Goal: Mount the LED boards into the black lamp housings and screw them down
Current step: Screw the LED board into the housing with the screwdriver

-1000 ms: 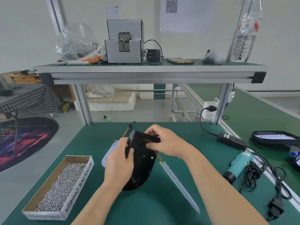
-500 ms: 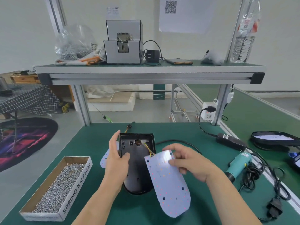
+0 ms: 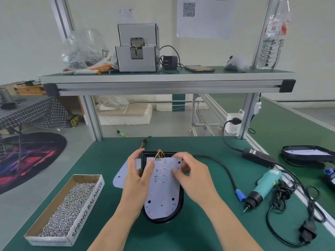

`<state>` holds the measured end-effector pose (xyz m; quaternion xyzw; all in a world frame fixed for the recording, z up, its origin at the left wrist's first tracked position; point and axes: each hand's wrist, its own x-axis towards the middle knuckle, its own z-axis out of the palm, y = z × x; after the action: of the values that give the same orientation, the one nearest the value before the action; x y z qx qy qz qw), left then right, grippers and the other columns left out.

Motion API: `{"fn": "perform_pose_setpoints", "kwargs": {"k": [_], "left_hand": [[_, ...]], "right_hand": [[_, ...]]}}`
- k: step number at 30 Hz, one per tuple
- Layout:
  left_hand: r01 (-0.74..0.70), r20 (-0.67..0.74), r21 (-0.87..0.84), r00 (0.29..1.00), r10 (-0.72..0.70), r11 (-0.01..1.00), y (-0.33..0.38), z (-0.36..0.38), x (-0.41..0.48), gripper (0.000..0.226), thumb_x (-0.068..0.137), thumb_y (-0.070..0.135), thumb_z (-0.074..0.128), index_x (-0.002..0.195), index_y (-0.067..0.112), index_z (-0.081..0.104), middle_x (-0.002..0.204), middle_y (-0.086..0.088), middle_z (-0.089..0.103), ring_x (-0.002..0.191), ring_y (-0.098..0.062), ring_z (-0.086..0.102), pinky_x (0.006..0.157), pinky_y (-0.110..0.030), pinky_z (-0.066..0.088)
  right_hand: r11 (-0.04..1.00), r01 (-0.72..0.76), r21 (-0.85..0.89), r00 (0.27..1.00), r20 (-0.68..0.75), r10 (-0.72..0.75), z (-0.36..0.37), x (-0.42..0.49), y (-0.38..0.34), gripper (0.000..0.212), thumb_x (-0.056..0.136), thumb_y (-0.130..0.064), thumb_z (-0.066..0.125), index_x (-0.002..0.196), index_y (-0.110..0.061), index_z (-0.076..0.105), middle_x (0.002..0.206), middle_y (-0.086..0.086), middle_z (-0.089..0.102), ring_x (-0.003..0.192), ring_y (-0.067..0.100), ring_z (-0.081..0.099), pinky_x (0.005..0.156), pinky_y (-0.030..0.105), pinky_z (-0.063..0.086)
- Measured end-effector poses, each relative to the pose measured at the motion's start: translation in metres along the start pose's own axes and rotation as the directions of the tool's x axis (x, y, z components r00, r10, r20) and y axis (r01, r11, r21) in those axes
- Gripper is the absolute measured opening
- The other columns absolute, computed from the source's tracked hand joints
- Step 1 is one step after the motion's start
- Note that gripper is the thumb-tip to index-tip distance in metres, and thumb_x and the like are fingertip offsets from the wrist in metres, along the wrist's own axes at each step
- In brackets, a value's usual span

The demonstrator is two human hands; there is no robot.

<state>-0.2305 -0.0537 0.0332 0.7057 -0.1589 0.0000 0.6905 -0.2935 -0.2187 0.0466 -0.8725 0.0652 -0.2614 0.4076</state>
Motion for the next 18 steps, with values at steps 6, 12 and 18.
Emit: {"fn": "perform_pose_setpoints", "kwargs": {"k": [6,12,18], "left_hand": [[0.068,0.05,-0.162,0.997,-0.061,0.984,0.006,-0.006,0.001,0.034,0.086,0.061,0.059,0.118,0.058,0.05,0.101,0.015,0.073,0.095,-0.007,0.069,0.078,-0.032,0.055],[0.166,0.184,-0.157,0.973,-0.136,0.974,0.009,-0.006,-0.007,0.056,0.077,0.075,0.059,0.121,0.04,0.058,0.107,0.014,0.071,0.097,-0.009,0.068,0.084,-0.034,0.054],[0.221,0.243,-0.273,0.957,-0.155,0.936,0.014,-0.008,-0.01,0.048,0.081,0.058,0.07,0.117,0.027,0.063,0.111,0.003,0.073,0.096,-0.018,0.072,0.071,-0.03,0.058]], "right_hand": [[0.921,0.075,0.382,0.983,-0.185,-0.003,-0.005,0.002,0.004,0.044,0.098,-0.005,0.055,0.125,-0.04,0.064,0.112,-0.014,0.055,0.082,0.004,0.055,0.076,0.012,0.041],[0.795,-0.284,0.536,0.899,0.437,0.027,-0.004,0.002,0.014,0.046,0.082,0.008,0.061,0.126,-0.006,0.065,0.107,0.004,0.074,0.091,0.017,0.065,0.082,0.036,0.052],[0.891,-0.238,0.387,0.937,0.332,0.106,0.009,-0.003,0.01,0.047,0.081,-0.001,0.054,0.055,-0.038,0.062,0.056,-0.023,0.055,0.052,-0.004,0.042,0.059,0.015,0.039]]}}
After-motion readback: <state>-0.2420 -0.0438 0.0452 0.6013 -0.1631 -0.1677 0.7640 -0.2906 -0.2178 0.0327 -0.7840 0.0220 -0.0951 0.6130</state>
